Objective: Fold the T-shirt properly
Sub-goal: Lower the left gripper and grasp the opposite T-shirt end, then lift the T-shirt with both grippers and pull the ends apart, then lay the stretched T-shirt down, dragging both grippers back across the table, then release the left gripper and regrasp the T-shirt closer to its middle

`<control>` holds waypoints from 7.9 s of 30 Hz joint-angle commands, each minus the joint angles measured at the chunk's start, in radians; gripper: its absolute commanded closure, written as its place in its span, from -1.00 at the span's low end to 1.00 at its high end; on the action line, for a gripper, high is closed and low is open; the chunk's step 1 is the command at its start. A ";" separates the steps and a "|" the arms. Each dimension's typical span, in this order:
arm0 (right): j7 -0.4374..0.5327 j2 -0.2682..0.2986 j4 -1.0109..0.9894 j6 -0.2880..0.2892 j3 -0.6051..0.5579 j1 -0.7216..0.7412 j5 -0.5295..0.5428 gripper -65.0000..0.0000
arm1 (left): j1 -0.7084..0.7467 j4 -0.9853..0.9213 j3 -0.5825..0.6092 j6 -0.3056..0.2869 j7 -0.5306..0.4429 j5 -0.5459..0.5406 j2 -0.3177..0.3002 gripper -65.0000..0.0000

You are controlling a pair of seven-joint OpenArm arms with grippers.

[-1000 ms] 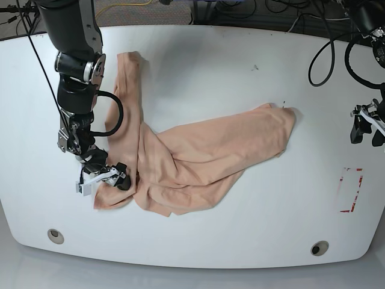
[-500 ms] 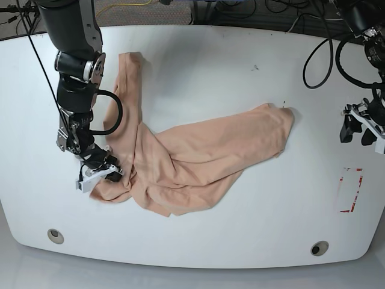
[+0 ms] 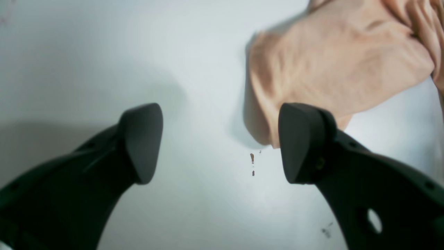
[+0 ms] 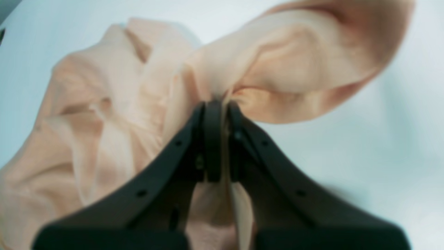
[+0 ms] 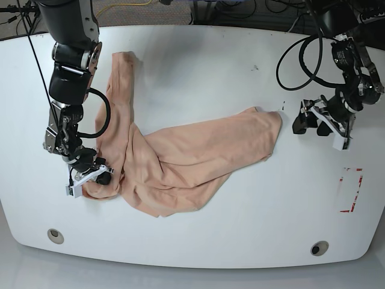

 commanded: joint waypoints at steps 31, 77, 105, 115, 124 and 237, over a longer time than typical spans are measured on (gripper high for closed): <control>0.007 0.007 0.146 0.009 -0.104 -0.049 0.018 1.00 | -0.198 -0.400 0.169 0.062 -0.135 -0.028 0.042 -0.35; -0.234 0.143 0.548 0.014 -0.112 -0.023 0.016 1.00 | -0.215 0.160 0.009 0.059 -0.049 -0.037 -0.160 0.95; -0.257 0.250 0.436 0.023 -0.397 0.606 0.018 1.00 | -0.804 0.086 0.011 0.065 -0.006 -0.026 -0.327 0.94; -0.263 0.256 0.399 0.067 -0.419 0.693 0.019 1.00 | -0.870 0.012 0.008 0.066 -0.006 -0.028 -0.356 0.94; -0.291 0.258 0.465 0.067 -0.373 0.534 0.021 1.00 | -0.752 0.015 0.005 0.062 -0.007 -0.034 -0.352 0.94; -0.283 0.038 0.902 0.066 -0.096 -0.638 0.019 1.00 | -0.413 -0.621 0.332 0.005 -0.144 0.069 -0.229 -0.29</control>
